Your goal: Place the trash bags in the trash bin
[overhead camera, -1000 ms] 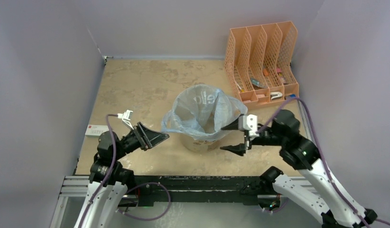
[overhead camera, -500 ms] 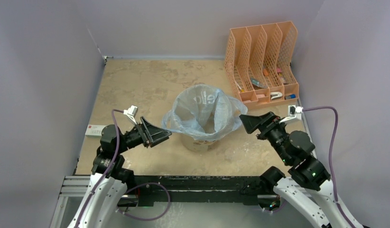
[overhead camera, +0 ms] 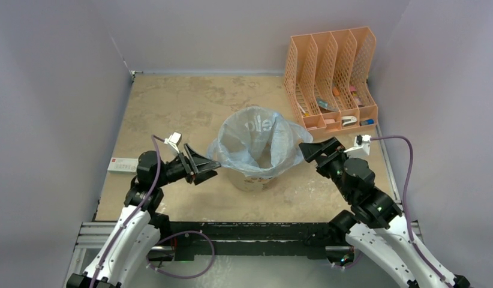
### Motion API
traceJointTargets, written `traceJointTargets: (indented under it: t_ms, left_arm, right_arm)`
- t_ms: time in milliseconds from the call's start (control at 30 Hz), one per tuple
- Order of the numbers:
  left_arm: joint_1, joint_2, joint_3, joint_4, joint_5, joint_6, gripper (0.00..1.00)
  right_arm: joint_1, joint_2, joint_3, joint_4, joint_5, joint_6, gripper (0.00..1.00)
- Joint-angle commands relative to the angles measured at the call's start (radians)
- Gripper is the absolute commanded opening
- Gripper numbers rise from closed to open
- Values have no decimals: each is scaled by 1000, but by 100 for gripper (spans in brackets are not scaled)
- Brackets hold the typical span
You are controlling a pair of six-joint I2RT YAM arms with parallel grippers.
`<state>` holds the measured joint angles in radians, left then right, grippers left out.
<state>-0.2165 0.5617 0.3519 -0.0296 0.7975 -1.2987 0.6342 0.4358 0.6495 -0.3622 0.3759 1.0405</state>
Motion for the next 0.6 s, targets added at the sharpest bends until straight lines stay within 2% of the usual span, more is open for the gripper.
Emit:
traceJointTargets:
  t_ms: [0, 267, 467, 567]
  left_arm:
    - [-10, 13, -16, 180, 22, -44, 69]
    - [-20, -47, -41, 184, -40, -96, 71]
    - [-55, 85, -51, 213, 5, -31, 68]
    - [-105, 126, -54, 208, -21, 22, 59]
  right_arm:
    - [1, -10, -3, 40, 29, 32, 97]
    - [1, -52, -15, 35, 46, 36, 96]
    - [1, -25, -23, 33, -3, 42, 96]
    - [1, -17, -32, 32, -21, 50, 96]
